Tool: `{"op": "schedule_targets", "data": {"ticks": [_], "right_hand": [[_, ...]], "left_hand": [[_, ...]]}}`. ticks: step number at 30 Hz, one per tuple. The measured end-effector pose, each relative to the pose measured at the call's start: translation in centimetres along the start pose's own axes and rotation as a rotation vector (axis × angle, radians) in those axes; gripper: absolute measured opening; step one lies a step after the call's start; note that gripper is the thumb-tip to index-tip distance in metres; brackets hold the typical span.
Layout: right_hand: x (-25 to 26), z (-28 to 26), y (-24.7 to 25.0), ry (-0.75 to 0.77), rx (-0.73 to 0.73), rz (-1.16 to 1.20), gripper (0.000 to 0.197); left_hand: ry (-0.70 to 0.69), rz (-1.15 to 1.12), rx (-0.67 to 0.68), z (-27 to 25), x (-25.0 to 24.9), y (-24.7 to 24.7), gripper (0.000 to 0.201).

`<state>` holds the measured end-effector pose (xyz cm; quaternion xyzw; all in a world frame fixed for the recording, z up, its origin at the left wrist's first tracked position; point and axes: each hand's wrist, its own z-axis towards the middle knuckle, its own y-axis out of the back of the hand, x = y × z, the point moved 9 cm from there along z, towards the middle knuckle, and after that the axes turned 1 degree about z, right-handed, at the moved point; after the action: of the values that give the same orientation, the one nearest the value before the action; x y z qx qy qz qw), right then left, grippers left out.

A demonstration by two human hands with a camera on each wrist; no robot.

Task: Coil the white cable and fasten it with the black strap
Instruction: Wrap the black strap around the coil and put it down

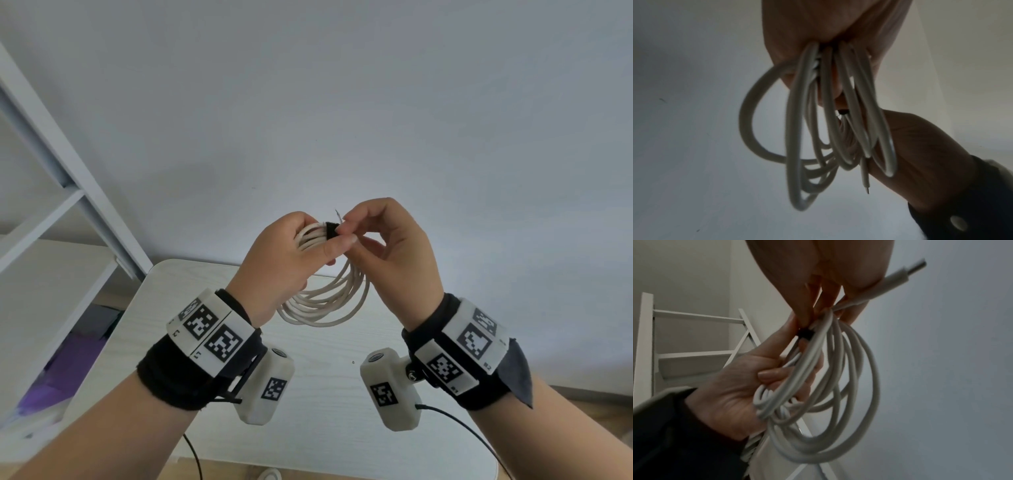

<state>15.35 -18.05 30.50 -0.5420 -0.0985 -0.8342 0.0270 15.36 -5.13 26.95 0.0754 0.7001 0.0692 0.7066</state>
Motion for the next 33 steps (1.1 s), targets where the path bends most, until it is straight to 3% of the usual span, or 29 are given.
{"op": "schedule_targets", "data": {"ticks": [3,8,14,21,25,30,33], "right_hand": [[-0.6,-0.3,-0.1,-0.014,-0.054,0.143,0.021],[-2.4,-0.8,-0.1,-0.090,-0.158,0.325,0.019],[-0.9,-1.0,-1.5,0.014,-0.096,0.046,0.030],[-2.0,-1.3,-1.2,-0.001,-0.216,-0.118,0.028],[-2.5,-1.3,-1.1,-0.085,-0.260,0.057,0.027],[-4.4,-2.0,-2.4,-0.333,-0.235,0.448,0.027],[-5.1,-2.3,-3.4,-0.405,-0.213,0.617,0.025]], "left_hand": [[-0.001,-0.032,0.007,0.1,-0.1,0.0,0.039],[-0.065,-0.044,-0.020,-0.1,-0.8,-0.2,0.034],[-0.104,-0.109,-0.053,-0.2,-1.1,-0.5,0.021],[-0.064,-0.237,-0.118,0.3,0.0,-1.2,0.021],[-0.090,-0.273,-0.152,0.3,0.4,-1.3,0.021],[-0.096,-0.293,-0.204,0.0,1.7,-1.1,0.020],[-0.117,-0.278,-0.256,-0.3,2.0,-1.0,0.017]]}}
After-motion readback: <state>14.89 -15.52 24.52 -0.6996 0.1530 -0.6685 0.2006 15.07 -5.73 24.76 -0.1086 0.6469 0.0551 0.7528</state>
